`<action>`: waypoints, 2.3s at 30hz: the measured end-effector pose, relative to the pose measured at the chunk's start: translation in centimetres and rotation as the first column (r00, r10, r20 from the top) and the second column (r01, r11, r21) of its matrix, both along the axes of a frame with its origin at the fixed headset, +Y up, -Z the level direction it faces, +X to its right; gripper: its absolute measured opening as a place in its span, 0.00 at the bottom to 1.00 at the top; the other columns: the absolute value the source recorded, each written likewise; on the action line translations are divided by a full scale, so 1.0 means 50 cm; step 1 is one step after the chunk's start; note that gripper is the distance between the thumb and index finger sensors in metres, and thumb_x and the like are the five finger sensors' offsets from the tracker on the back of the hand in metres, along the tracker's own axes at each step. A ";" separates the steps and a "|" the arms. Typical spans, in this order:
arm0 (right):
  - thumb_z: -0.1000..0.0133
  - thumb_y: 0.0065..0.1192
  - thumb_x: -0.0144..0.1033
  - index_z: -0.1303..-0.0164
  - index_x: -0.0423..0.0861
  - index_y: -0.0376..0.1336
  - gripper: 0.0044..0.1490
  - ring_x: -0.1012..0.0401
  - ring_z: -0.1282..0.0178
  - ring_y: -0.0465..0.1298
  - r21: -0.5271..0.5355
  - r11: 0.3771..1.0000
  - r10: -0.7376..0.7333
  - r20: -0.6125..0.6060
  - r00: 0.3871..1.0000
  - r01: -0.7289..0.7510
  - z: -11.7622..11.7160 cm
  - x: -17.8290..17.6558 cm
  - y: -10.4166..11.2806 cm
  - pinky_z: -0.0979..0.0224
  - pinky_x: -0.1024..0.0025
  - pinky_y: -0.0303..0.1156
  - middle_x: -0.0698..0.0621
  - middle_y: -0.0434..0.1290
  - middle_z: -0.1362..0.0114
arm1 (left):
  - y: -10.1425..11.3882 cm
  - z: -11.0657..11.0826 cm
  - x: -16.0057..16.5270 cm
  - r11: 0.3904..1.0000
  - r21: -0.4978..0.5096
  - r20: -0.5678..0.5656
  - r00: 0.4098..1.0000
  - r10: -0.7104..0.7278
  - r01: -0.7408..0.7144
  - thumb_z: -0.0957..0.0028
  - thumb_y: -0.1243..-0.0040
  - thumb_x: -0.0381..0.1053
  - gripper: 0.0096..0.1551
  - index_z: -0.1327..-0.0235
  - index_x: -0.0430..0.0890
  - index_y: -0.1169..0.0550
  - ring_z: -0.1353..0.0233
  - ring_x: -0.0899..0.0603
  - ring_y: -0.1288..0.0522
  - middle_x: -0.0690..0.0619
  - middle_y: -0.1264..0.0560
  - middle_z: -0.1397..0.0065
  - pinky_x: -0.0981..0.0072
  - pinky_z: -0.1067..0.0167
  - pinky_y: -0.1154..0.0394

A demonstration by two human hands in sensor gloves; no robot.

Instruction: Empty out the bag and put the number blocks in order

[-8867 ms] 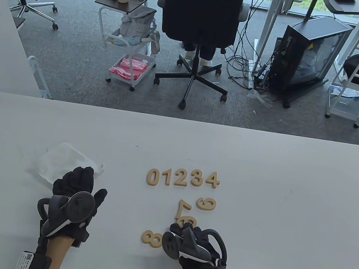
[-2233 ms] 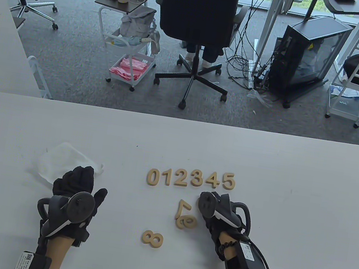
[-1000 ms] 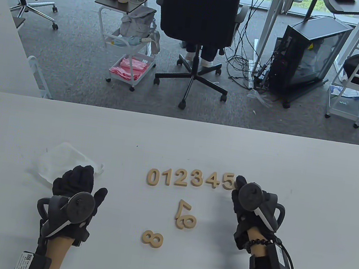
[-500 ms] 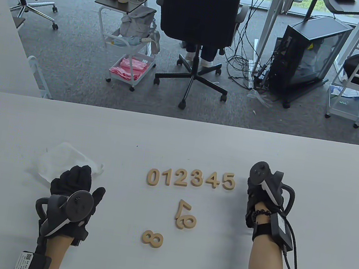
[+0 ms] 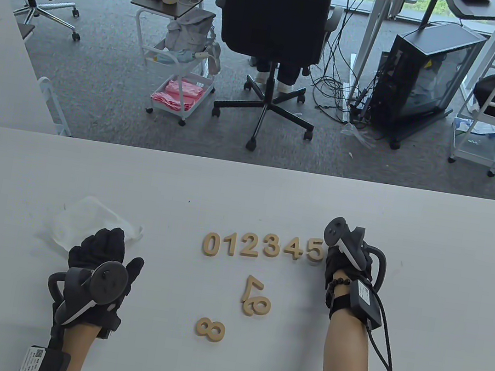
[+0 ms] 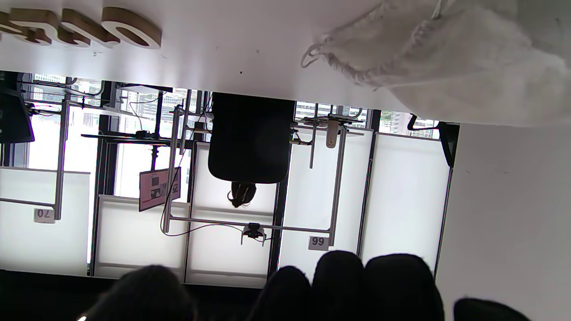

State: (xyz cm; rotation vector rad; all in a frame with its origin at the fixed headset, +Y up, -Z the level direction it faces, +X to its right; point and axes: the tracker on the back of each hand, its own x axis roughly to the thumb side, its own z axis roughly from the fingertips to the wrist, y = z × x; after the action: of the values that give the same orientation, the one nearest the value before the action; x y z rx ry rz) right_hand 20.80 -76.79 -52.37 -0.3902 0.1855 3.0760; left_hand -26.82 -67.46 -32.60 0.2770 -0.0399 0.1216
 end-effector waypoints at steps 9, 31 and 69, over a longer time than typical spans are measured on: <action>0.42 0.60 0.36 0.24 0.47 0.59 0.33 0.41 0.38 0.77 -0.023 0.999 0.048 -0.023 0.999 -0.049 0.010 -0.009 -0.002 0.33 0.43 0.77 0.34 0.71 0.29 | 0.000 -0.001 -0.001 1.000 0.001 0.002 1.000 0.003 -0.003 0.43 0.48 0.63 0.47 0.21 0.33 0.37 0.26 0.18 0.33 0.26 0.38 0.22 0.17 0.35 0.41; 0.44 0.63 0.50 0.19 0.39 0.57 0.46 0.33 0.29 0.72 0.069 0.983 -0.136 -0.339 0.931 0.169 0.143 -0.162 0.153 0.29 0.38 0.72 0.30 0.64 0.22 | 0.002 0.003 0.001 1.000 0.022 0.029 0.999 0.021 -0.021 0.43 0.48 0.63 0.47 0.21 0.33 0.37 0.26 0.19 0.33 0.26 0.38 0.22 0.17 0.35 0.41; 0.49 0.72 0.45 0.27 0.39 0.65 0.41 0.33 0.36 0.79 -0.103 0.971 0.115 -0.596 0.795 -0.218 0.204 -0.433 0.007 0.35 0.40 0.79 0.26 0.68 0.25 | 0.004 0.006 0.002 0.999 0.038 0.042 0.999 0.026 -0.028 0.43 0.48 0.63 0.47 0.21 0.33 0.37 0.26 0.19 0.33 0.27 0.38 0.21 0.17 0.35 0.41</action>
State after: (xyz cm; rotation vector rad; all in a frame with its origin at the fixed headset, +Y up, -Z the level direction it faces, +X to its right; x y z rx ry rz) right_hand -0.86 -76.46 -42.17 0.6038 0.4474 3.2551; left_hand -26.72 -67.26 -32.30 0.3136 -0.0801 0.1535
